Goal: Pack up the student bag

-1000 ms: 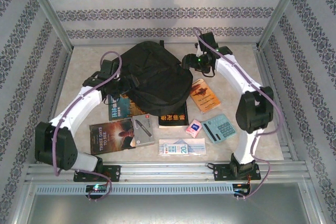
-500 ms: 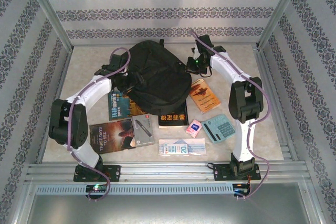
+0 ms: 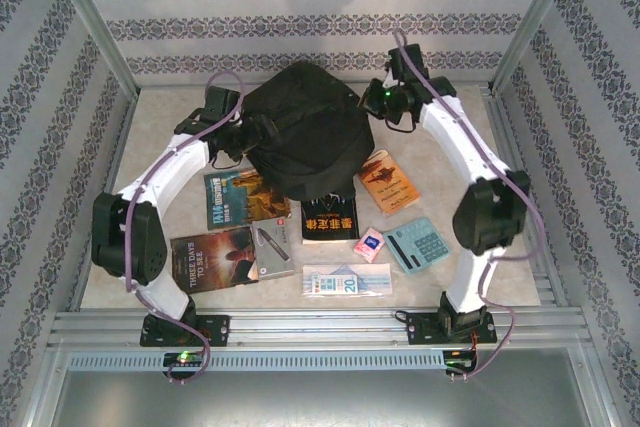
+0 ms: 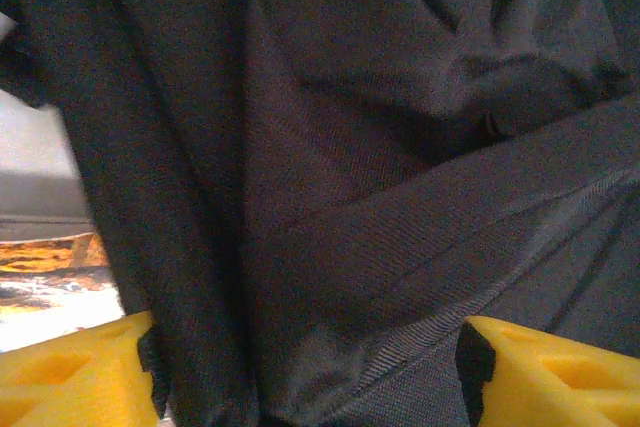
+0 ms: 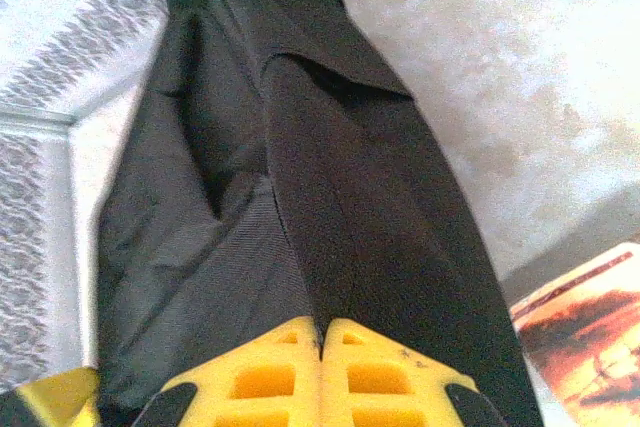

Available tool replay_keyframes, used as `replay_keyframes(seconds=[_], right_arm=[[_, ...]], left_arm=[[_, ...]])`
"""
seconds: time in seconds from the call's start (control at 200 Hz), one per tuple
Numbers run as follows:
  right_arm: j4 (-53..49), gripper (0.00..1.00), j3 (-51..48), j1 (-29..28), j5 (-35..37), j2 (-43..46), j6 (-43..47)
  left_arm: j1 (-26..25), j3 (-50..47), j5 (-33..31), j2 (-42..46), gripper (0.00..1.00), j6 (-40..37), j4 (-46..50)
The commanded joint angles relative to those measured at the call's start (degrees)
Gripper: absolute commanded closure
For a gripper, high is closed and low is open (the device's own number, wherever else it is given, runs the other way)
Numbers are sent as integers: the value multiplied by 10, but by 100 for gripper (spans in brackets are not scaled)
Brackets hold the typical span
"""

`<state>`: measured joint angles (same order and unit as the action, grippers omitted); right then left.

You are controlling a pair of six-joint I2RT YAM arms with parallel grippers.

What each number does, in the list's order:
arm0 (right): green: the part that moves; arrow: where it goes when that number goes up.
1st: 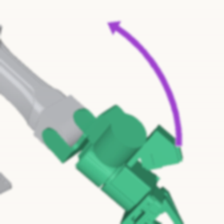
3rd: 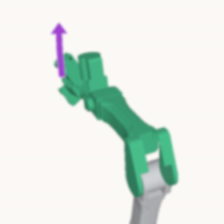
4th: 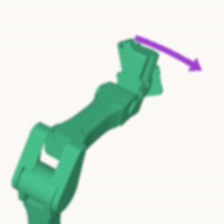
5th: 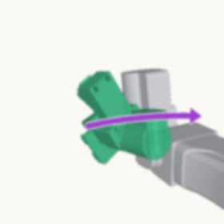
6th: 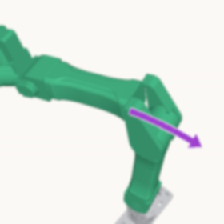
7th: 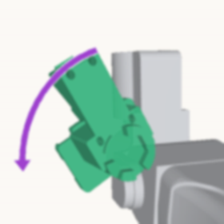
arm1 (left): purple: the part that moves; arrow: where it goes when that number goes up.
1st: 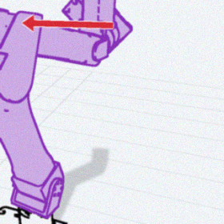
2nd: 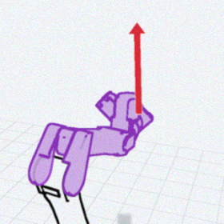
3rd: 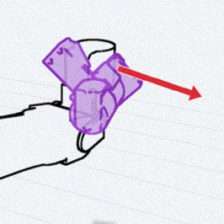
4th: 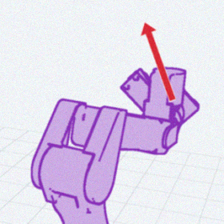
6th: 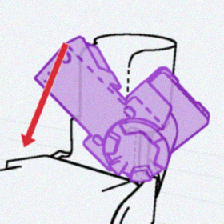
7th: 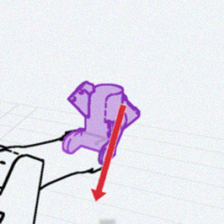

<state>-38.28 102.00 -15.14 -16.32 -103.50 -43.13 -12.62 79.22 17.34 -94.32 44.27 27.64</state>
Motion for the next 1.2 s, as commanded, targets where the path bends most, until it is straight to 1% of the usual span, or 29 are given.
replay_keyframes(seconds=[0.0,0.065,0.165,0.23,0.275,0.36,0.45,0.53,0.59,0.699,0.834,0.889,0.969,1.064,1.124,1.199], right_arm=[[53,100,-82,0,46,110,-130],[71,100,-140,-13,59,154,-173],[57,100,-180,-51,74,197,-179],[55,100,-200,-78,56,211,-173],[57,100,-216,-94,30,217,-163],[39,100,-241,-127,-4,227,-137],[19,100,-270,-151,4,253,-115],[21,100,-302,-147,26,284,-126],[37,100,-323,-134,35,300,-141],[48,100,-328,-115,35,300,-165],[47,100,-309,-111,50,289,-182],[57,100,-311,-107,55,290,-206],[80,100,-322,-89,51,292,-266],[102,100,-324,-71,57,295,-349],[109,100,-307,-64,62,291,-389],[102,100,-274,-60,61,283,-416]], left_arm=[[4,42,-34,61,22,-5,23],[4,49,-62,88,21,-20,56],[5,44,-94,132,19,-34,99],[4,35,-110,158,18,-36,123],[5,26,-118,176,18,-35,135],[5,6,-113,205,18,-31,146],[4,-11,-94,224,18,-26,156],[3,-35,-76,237,18,-27,162],[3,-60,-72,247,18,-23,169],[4,-120,-70,262,16,-2,169],[4,-181,-7,235,11,39,133],[3,-195,4,231,11,53,112],[2,-188,-9,237,11,54,109],[3,-150,-39,239,11,30,143],[3,-124,-55,238,11,17,168],[3,-98,-73,239,12,8,193]])
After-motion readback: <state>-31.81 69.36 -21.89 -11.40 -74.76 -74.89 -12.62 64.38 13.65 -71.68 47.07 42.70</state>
